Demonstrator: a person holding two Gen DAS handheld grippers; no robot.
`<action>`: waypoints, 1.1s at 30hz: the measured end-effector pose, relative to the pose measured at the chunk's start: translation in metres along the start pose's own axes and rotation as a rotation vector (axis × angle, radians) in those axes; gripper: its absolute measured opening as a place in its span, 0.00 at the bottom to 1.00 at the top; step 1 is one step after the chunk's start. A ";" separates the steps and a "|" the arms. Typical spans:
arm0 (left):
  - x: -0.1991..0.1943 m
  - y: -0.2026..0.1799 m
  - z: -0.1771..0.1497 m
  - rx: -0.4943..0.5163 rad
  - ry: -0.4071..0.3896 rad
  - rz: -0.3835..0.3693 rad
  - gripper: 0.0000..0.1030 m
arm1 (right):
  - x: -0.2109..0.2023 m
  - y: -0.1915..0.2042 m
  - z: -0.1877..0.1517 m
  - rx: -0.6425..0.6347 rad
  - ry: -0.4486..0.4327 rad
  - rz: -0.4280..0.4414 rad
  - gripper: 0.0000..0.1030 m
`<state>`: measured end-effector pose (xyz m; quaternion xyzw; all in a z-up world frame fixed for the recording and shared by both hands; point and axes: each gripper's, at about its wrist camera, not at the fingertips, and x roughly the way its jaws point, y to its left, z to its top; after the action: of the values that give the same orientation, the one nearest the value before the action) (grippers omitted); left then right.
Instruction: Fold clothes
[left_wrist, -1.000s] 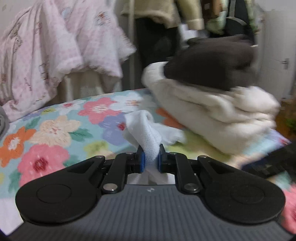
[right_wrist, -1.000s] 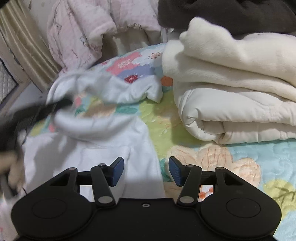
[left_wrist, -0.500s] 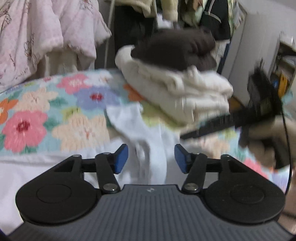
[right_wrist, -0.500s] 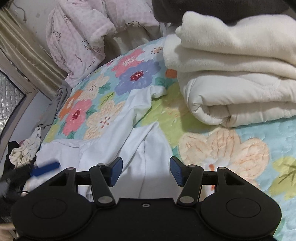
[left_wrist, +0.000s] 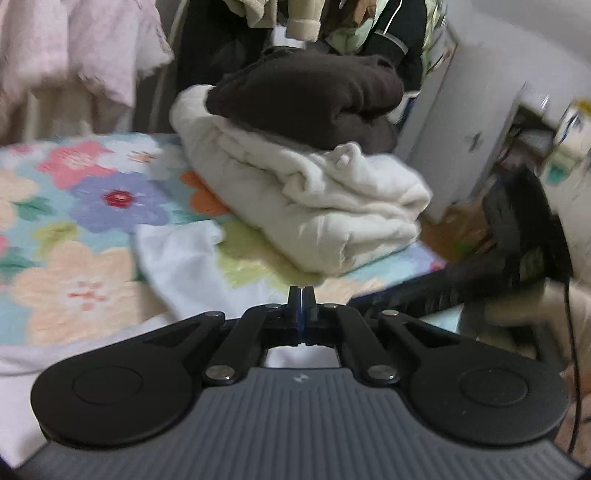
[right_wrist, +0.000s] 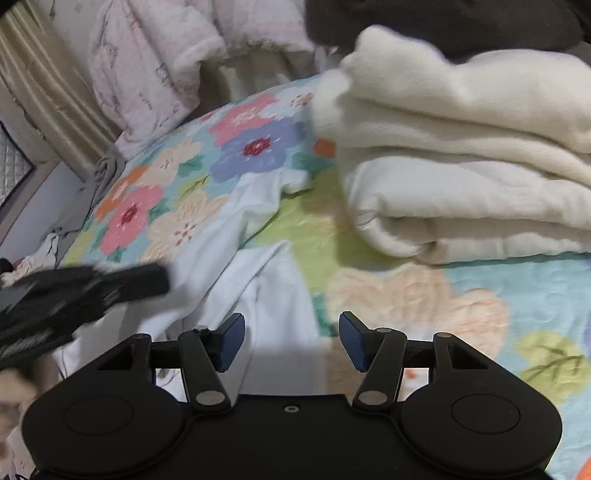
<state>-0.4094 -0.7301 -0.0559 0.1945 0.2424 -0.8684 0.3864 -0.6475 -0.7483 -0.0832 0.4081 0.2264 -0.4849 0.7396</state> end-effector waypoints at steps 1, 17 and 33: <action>-0.004 -0.005 -0.001 0.038 0.030 0.067 0.03 | -0.003 -0.003 0.001 0.016 -0.001 0.009 0.60; 0.005 -0.004 -0.005 0.081 0.010 0.133 0.08 | 0.013 0.003 -0.005 0.114 -0.084 0.274 0.60; -0.080 -0.061 -0.089 0.299 0.056 0.099 0.12 | 0.041 0.057 -0.029 0.071 -0.037 0.324 0.09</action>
<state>-0.3925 -0.5977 -0.0695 0.2858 0.1113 -0.8689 0.3886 -0.5766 -0.7353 -0.1080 0.4562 0.1265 -0.3747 0.7972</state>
